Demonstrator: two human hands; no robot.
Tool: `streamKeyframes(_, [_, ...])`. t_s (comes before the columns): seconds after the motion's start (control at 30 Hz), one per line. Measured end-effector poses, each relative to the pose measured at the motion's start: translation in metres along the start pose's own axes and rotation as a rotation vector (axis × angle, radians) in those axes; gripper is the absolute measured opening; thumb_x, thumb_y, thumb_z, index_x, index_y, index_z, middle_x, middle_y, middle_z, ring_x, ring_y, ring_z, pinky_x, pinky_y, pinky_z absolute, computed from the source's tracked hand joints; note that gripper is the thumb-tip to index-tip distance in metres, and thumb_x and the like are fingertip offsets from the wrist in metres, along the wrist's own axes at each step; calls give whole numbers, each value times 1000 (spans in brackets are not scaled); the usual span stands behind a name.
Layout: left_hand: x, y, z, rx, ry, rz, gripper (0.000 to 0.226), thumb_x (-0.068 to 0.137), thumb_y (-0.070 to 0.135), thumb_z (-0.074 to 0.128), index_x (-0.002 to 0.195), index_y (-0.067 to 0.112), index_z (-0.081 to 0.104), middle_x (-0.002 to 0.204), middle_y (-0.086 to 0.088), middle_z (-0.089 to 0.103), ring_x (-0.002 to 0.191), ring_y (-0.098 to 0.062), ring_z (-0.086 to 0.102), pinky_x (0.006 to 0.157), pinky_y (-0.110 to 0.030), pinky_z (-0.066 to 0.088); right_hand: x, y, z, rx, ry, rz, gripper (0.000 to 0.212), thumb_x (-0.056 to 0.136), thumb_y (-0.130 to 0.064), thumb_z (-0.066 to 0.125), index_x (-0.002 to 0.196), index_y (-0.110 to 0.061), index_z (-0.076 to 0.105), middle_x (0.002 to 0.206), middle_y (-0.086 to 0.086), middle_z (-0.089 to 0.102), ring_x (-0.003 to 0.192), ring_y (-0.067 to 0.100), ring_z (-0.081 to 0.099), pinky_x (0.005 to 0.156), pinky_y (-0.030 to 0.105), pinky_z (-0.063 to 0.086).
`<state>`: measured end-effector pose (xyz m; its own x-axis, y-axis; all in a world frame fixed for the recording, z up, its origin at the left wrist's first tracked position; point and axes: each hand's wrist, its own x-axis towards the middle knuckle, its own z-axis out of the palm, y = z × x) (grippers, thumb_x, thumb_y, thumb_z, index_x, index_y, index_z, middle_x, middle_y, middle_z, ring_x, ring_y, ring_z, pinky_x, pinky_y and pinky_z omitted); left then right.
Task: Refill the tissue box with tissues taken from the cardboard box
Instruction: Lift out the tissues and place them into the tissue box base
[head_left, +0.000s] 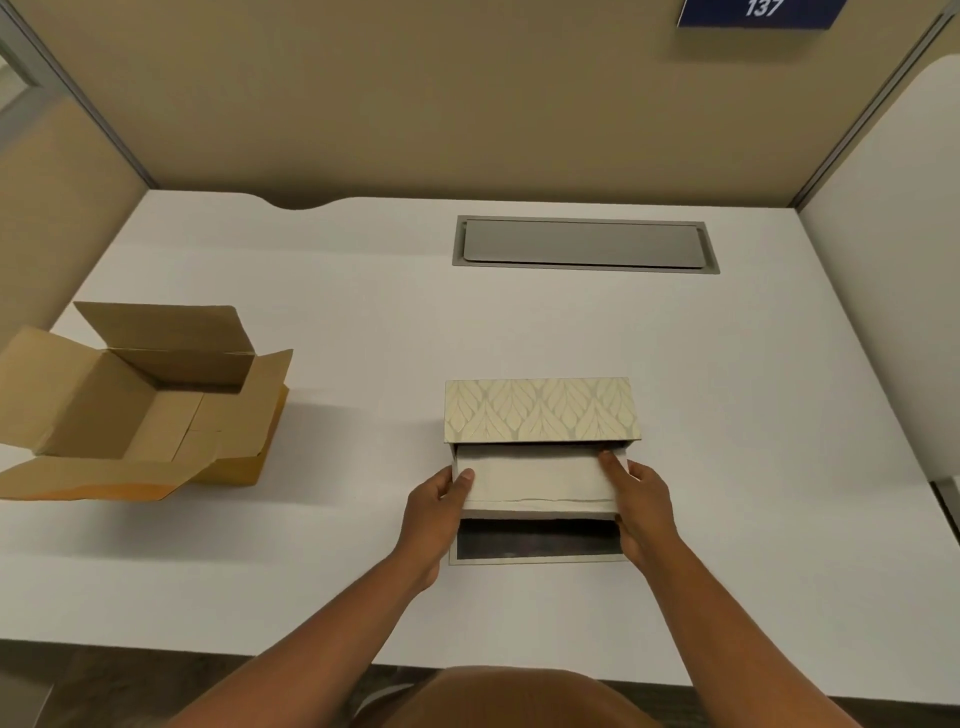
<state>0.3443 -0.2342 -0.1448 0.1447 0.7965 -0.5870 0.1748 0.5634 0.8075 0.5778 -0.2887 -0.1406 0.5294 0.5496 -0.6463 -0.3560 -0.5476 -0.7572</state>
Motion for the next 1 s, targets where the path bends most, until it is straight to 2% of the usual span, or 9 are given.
streamKeyframes(0.07, [1, 1, 4, -16, 43, -5, 11, 99, 36, 55, 95, 36, 66, 102, 8, 70, 99, -11, 62, 80, -23, 53, -1, -2, 0, -70, 15, -35, 58, 87, -50, 66, 119, -3, 55, 124, 8, 59, 113, 28, 54, 94, 41, 50])
streamKeyframes(0.13, [1, 0, 6, -27, 74, -17, 13, 99, 36, 55, 91, 35, 65, 100, 9, 69, 95, -8, 61, 74, -19, 49, -4, -2, -3, -129, 20, -67, 44, 89, -51, 63, 102, -10, 54, 106, 5, 54, 95, 24, 49, 76, 34, 45])
streamKeyframes(0.27, [1, -5, 7, -33, 91, -32, 17, 99, 35, 57, 85, 33, 67, 95, 6, 71, 91, -11, 62, 81, -24, 51, -11, 7, -12, -211, -15, 6, 41, 92, -46, 61, 103, -7, 62, 99, 6, 62, 91, 24, 58, 93, 45, 55])
streamKeyframes(0.43, [3, -4, 11, -51, 131, -53, 15, 98, 34, 59, 85, 32, 66, 96, 6, 70, 93, -13, 62, 90, -32, 51, -15, 9, -14, -270, -11, -71, 20, 96, -37, 59, 91, -19, 64, 98, 6, 67, 95, 30, 64, 96, 50, 54])
streamKeyframes(0.63, [2, 2, 20, -21, 183, -23, 23, 99, 38, 55, 111, 20, 64, 103, 5, 67, 98, -13, 59, 85, -29, 47, -24, 10, -16, -318, 9, -119, 39, 94, -42, 59, 93, -4, 66, 95, 14, 70, 97, 38, 65, 92, 56, 53])
streamKeyframes(0.77, [0, 5, 19, 18, 170, 26, 20, 101, 40, 50, 89, 29, 62, 96, 6, 67, 93, -14, 58, 75, -24, 47, -25, 11, -11, -332, 24, -139, 31, 95, -42, 57, 85, -15, 67, 90, 6, 70, 92, 33, 67, 88, 51, 56])
streamKeyframes(0.83, [-2, 4, 18, 84, 123, 12, 29, 102, 44, 43, 115, 27, 64, 124, 0, 65, 110, -18, 58, 87, -26, 49, -24, 12, -10, -359, 37, -177, 33, 96, -44, 55, 84, -16, 66, 88, 7, 70, 90, 32, 67, 76, 43, 57])
streamKeyframes(0.9, [-1, 1, 20, 203, 111, -29, 56, 101, 52, 37, 149, 22, 40, 152, -3, 44, 136, -25, 44, 109, -39, 39, -24, 13, -10, -418, 19, -202, 32, 96, -48, 50, 87, -21, 64, 95, 4, 71, 91, 24, 65, 67, 31, 50])
streamKeyframes(1.0, [-4, 0, 24, 274, 150, -36, 68, 99, 59, 33, 156, 23, 23, 162, -4, 29, 145, -28, 31, 115, -44, 29, -24, 14, -13, -470, 20, -168, 49, 98, -52, 44, 132, -18, 55, 139, 6, 57, 121, 25, 55, 97, 37, 48])
